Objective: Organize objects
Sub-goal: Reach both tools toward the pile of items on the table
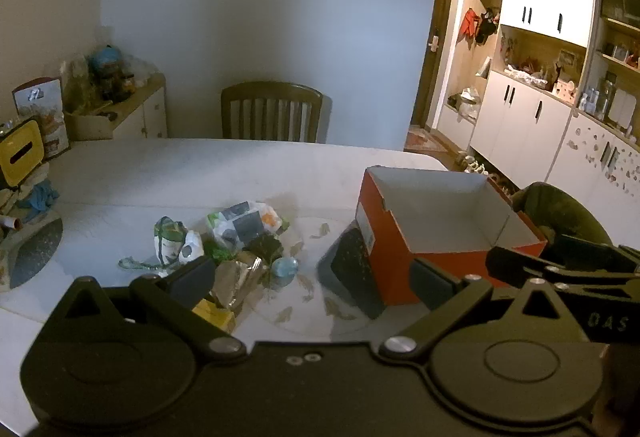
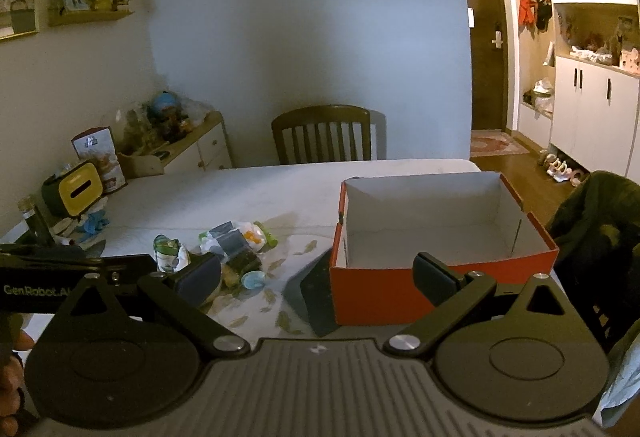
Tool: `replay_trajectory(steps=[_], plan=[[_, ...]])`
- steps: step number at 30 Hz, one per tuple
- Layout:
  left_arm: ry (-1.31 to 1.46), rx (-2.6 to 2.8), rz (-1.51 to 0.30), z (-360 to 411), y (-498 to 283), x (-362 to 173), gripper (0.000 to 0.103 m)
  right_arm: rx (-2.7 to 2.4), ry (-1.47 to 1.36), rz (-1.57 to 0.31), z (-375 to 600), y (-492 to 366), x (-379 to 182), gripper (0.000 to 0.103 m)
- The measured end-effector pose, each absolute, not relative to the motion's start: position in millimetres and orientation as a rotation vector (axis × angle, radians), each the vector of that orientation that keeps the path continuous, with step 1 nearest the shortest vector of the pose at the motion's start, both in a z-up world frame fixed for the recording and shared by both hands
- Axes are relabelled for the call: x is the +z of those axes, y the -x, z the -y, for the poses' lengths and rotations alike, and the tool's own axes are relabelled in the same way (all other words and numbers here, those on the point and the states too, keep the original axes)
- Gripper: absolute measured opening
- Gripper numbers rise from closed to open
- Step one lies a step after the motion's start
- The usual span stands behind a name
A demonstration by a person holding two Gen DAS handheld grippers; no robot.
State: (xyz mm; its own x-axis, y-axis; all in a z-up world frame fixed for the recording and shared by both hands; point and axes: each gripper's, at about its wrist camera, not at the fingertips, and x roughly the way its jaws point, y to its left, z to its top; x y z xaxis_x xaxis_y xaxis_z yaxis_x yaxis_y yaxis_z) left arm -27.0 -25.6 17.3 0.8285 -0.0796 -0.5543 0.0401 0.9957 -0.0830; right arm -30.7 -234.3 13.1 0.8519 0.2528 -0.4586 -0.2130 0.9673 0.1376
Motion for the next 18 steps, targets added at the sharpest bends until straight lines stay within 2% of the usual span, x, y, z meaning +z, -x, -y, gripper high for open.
replay_trajectory(steps=[10, 18], plan=[[0.069, -0.056, -0.598, 22, 21, 16, 0.103, 0.310, -0.042, -0.468, 227, 34, 18, 0.103], [0.095, -0.060, -0.643, -1, 5, 2, 0.103, 0.340, -0.047, -0.522, 218, 17, 12, 0.103]])
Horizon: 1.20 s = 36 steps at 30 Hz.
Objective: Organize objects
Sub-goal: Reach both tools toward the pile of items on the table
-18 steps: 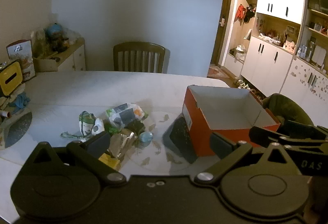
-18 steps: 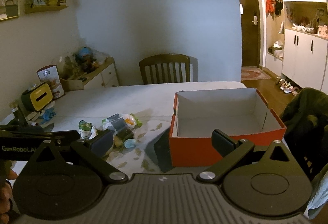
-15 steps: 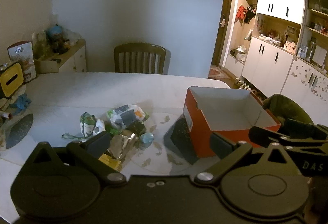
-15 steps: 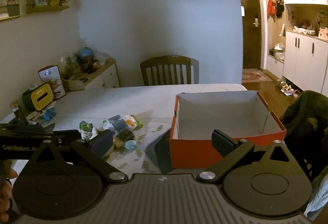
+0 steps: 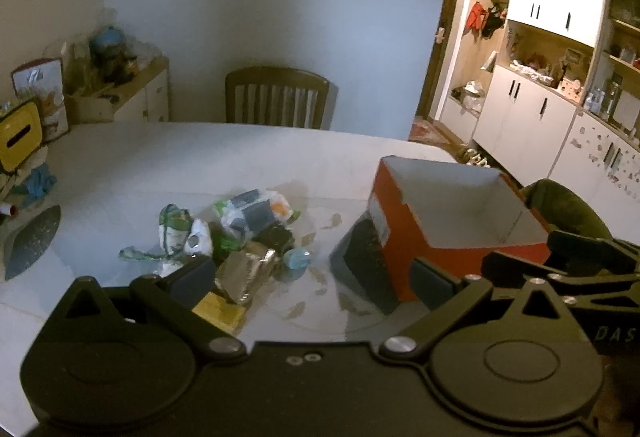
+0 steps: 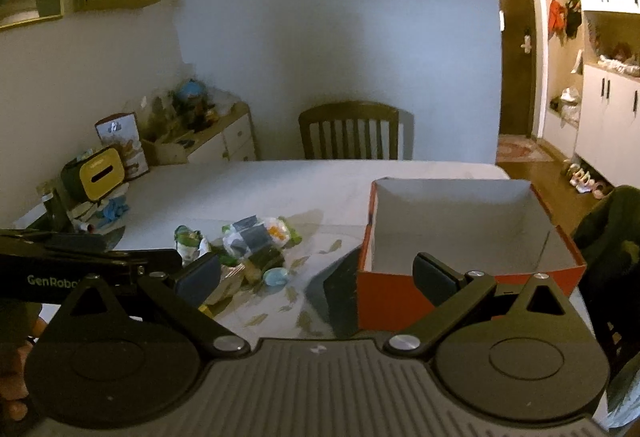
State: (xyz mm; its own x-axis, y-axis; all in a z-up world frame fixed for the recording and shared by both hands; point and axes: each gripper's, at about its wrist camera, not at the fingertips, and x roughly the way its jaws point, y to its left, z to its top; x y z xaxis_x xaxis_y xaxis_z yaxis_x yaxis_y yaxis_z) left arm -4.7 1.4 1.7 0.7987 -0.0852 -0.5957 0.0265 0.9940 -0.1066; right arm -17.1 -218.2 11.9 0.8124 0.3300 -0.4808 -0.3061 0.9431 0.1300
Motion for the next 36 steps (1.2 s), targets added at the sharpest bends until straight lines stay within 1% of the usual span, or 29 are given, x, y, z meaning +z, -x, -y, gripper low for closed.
replay_trajectory(steps=[7, 15, 20, 27, 34, 36], plan=[[0.097, -0.028, -0.695, -45, -24, -25, 0.103, 0.343, -0.050, -0.593, 196, -13, -1, 0.103], [0.069, -0.079, -0.758, -81, -51, -78, 0.101, 0.343, -0.061, -0.688, 157, -53, -23, 0.103], [0.106, -0.116, -0.837, -92, -71, -109, 0.099, 0.335, -0.051, -0.745, 129, -78, -39, 0.103], [0.069, -0.157, -0.862, -98, -84, -139, 0.099, 0.327, -0.059, -0.839, 87, -110, -62, 0.102], [0.035, -0.205, -0.874, -101, -89, -154, 0.092, 0.369, -0.060, -0.926, 50, -134, -85, 0.102], [0.039, -0.215, -0.875, -101, -90, -155, 0.090, 0.373, -0.055, -0.955, 41, -141, -92, 0.099]])
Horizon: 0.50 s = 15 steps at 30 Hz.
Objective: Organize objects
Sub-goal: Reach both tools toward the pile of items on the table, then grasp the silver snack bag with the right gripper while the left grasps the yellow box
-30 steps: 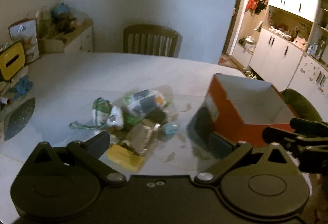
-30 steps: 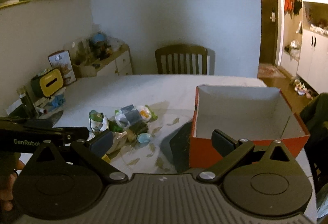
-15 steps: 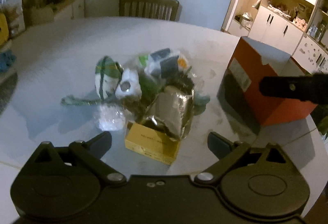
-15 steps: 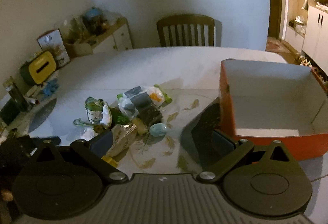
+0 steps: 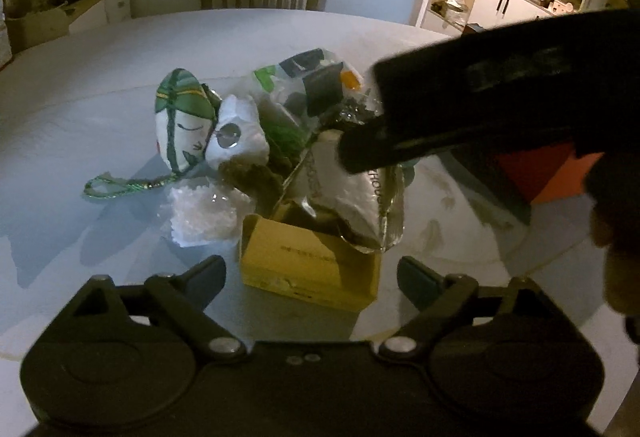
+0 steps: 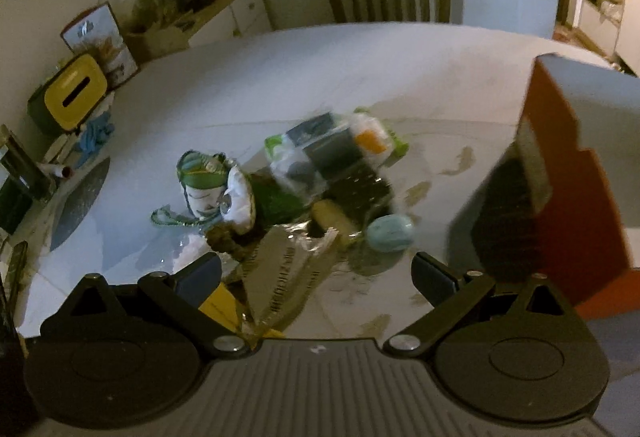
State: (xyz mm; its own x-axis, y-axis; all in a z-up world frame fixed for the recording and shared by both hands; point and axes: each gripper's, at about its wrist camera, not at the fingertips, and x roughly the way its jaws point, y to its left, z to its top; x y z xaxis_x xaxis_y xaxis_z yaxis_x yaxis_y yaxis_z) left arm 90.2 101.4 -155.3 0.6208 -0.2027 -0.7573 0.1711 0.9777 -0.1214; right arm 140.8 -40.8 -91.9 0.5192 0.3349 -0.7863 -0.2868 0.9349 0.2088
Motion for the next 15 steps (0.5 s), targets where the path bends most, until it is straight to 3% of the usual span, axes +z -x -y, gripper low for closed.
replay_trajectory(steps=[6, 15], plan=[[0.030, -0.221, -0.864, -101, -94, -159, 0.084, 0.361, -0.066, -1.017, 29, -154, -109, 0.091], [0.023, -0.227, -0.862, -99, -94, -162, 0.076, 0.374, -0.074, -1.064, 15, -163, -119, 0.068]])
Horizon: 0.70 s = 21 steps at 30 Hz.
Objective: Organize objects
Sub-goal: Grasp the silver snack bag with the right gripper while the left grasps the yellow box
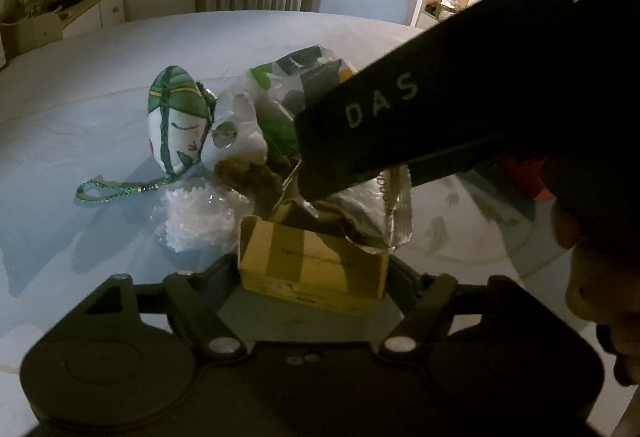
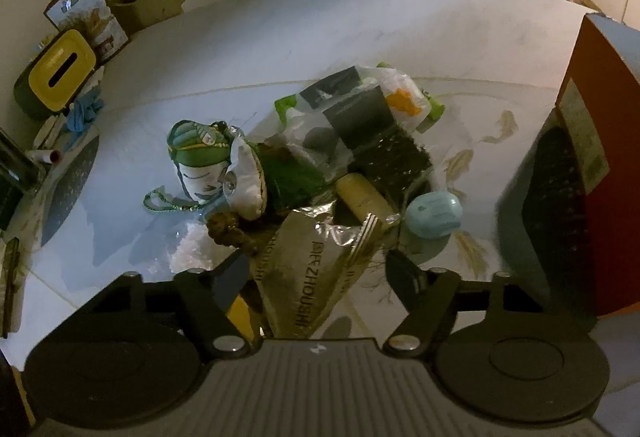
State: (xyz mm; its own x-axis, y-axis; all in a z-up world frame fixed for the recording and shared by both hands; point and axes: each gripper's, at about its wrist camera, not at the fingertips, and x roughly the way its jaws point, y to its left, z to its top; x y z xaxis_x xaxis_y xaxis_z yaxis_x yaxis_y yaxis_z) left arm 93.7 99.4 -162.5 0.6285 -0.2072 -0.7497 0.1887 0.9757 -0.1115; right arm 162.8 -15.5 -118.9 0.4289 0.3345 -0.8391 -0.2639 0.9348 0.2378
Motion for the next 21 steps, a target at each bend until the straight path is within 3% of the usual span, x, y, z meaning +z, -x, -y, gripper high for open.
replay_trajectory(steps=[11, 21], plan=[[0.045, -0.258, -0.883, -102, -96, -161, 0.072, 0.343, -0.088, -1.068, 16, -162, -119, 0.045], [0.065, -0.344, -0.840, -101, -91, -137, 0.072, 0.326, -0.077, -1.025, 26, -152, -98, 0.041]])
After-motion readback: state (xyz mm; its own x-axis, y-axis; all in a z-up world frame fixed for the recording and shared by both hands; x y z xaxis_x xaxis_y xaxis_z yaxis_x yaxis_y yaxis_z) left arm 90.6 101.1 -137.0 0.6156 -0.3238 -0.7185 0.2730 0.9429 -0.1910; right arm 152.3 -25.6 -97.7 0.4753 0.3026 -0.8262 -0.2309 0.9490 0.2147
